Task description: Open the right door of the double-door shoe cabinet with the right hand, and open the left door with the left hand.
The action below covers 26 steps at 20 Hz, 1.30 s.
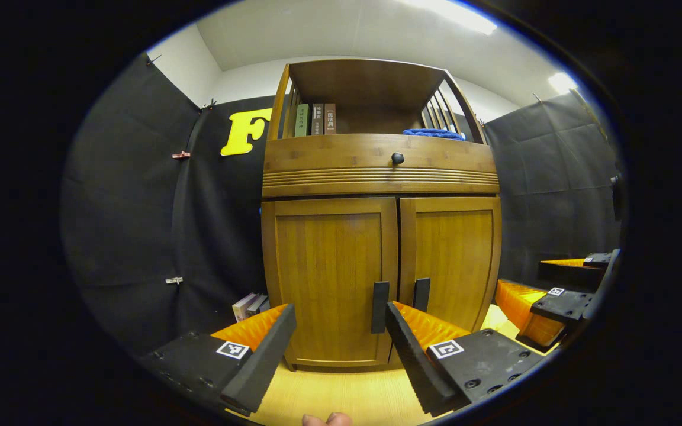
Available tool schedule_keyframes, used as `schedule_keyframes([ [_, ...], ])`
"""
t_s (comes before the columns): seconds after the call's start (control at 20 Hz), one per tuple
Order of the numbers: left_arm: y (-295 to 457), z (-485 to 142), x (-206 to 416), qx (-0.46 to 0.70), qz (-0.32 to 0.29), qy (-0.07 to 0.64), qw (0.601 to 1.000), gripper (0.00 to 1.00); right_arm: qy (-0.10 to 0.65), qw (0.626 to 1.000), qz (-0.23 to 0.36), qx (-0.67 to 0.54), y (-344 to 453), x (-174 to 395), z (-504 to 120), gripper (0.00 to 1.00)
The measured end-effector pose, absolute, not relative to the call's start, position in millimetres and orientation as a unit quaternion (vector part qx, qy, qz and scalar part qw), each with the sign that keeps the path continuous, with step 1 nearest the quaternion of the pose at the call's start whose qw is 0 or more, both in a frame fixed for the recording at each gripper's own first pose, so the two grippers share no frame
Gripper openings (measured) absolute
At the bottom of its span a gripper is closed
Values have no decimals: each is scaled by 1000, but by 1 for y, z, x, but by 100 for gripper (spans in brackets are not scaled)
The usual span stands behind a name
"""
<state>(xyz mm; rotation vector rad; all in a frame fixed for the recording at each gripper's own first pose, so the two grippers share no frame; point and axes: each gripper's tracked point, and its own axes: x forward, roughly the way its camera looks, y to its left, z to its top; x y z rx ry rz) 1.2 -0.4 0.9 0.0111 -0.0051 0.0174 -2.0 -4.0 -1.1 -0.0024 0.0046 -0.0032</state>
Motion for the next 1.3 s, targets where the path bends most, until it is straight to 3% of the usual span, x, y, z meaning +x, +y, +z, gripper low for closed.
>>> schedule_keyframes([
  [0.3,1,2,2,5,11,-3,1000,94,3,1000,5,1,1,10,-2,98],
  [0.55,9,-2,4,8,15,-1,1000,94,3,1000,21,-3,16,53,-9,99],
  [0.6,11,-5,4,6,14,1,1000,94,7,1000,26,1,20,64,-14,96],
  [1.1,43,-23,16,10,28,15,999,94,54,997,50,7,56,150,-87,98],
  [1.3,59,-32,16,6,36,24,999,94,70,997,41,15,59,186,-113,84],
])
